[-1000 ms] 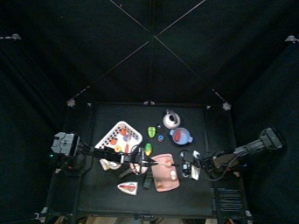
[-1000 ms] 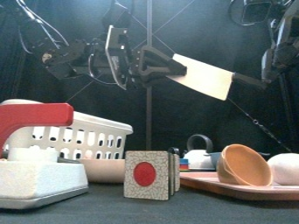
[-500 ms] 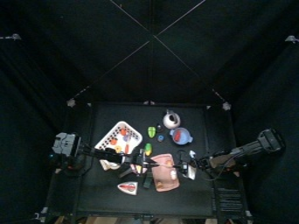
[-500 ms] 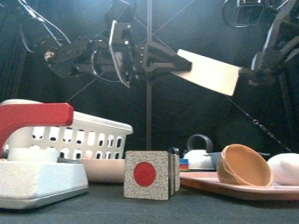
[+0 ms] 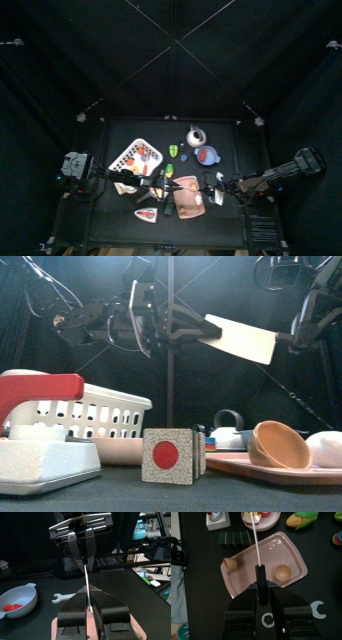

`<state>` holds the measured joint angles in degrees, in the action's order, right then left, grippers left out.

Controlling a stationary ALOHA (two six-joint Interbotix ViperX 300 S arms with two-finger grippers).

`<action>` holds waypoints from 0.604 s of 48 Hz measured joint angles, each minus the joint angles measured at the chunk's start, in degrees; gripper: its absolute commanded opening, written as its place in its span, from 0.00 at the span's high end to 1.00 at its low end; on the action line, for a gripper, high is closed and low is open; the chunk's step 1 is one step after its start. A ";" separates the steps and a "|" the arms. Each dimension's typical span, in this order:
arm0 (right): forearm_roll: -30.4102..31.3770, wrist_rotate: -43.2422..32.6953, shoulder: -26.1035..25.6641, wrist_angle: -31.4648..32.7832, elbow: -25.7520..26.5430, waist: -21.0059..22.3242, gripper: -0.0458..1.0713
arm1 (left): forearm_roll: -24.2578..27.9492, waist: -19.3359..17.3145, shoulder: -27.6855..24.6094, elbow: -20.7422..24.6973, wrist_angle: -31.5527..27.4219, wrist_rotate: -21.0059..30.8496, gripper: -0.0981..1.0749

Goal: Regrab cleaver

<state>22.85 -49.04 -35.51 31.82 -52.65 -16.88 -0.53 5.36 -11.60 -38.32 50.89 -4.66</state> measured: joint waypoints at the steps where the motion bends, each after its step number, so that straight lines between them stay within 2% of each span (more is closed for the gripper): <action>1: -0.18 -0.09 -0.18 0.44 0.09 0.00 0.58 | 0.00 0.09 -0.18 0.09 0.00 0.09 0.55; 23: -1.41 0.18 -0.88 2.90 0.18 -0.35 0.59 | -0.18 1.67 -2.46 0.79 0.00 0.09 0.55; 29: -2.37 0.53 -0.88 2.81 -0.88 -1.67 0.59 | -0.09 1.93 -3.08 1.32 0.00 0.09 0.55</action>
<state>20.48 -48.52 -36.39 34.63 -53.53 -18.54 -0.62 7.29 -14.68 -37.00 50.89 -4.57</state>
